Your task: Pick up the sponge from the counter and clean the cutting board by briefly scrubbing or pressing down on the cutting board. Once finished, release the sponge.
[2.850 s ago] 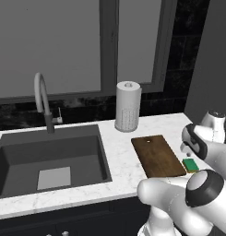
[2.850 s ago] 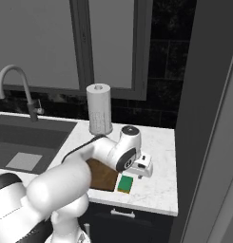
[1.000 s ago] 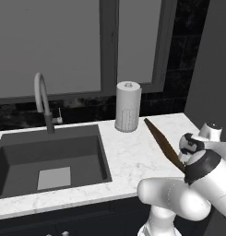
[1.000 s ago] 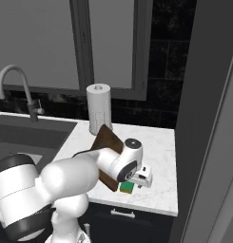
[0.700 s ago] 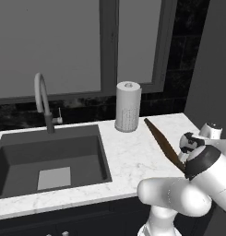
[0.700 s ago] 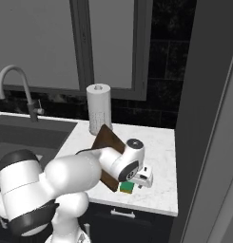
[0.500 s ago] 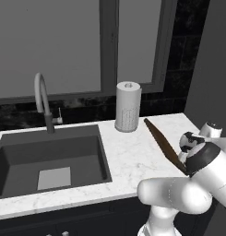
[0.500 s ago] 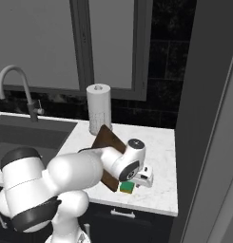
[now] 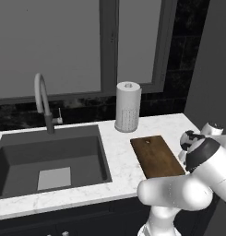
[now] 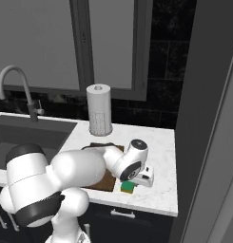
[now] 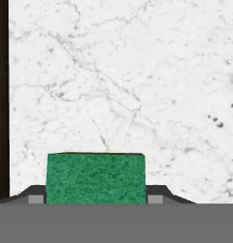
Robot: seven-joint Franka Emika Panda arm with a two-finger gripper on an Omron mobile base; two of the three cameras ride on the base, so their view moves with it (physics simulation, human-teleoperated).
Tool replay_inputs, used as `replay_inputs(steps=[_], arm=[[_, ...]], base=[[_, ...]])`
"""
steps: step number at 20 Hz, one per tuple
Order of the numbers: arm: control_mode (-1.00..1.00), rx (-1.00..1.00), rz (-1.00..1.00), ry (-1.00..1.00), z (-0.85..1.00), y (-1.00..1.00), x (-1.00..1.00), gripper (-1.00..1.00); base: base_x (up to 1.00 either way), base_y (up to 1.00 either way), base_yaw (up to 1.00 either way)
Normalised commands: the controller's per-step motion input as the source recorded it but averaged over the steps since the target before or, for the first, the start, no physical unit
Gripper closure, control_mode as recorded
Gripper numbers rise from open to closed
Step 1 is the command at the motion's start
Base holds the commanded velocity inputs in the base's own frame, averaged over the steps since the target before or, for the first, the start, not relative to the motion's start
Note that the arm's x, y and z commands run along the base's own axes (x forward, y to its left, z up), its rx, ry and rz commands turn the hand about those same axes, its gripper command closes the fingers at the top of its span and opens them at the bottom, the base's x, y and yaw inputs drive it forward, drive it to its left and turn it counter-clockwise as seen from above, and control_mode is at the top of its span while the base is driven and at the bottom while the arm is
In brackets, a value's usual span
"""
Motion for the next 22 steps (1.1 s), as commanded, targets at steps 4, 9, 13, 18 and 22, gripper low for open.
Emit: replay_inputs(steps=[4, 9, 13, 18, 22], arm=[[-1.00, 0.00, 0.00, 0.00, 0.05, 0.00, -0.02, 1.00], [-1.00, 0.00, 0.00, 0.00, 0.41, 0.01, -0.01, 1.00], [-1.00, 0.00, 0.00, 0.00, 0.43, 0.39, -0.01, 1.00], [-1.00, 0.00, 0.00, 0.00, 0.06, 0.75, 0.02, 1.00], [-1.00, 0.00, 0.00, 0.00, -0.07, 0.46, 0.01, 1.00]], base=[[0.00, 0.00, 0.00], [0.00, 0.00, 0.00], [0.00, 0.00, 0.00], [0.00, 0.00, 0.00], [0.00, 0.00, 0.00]])
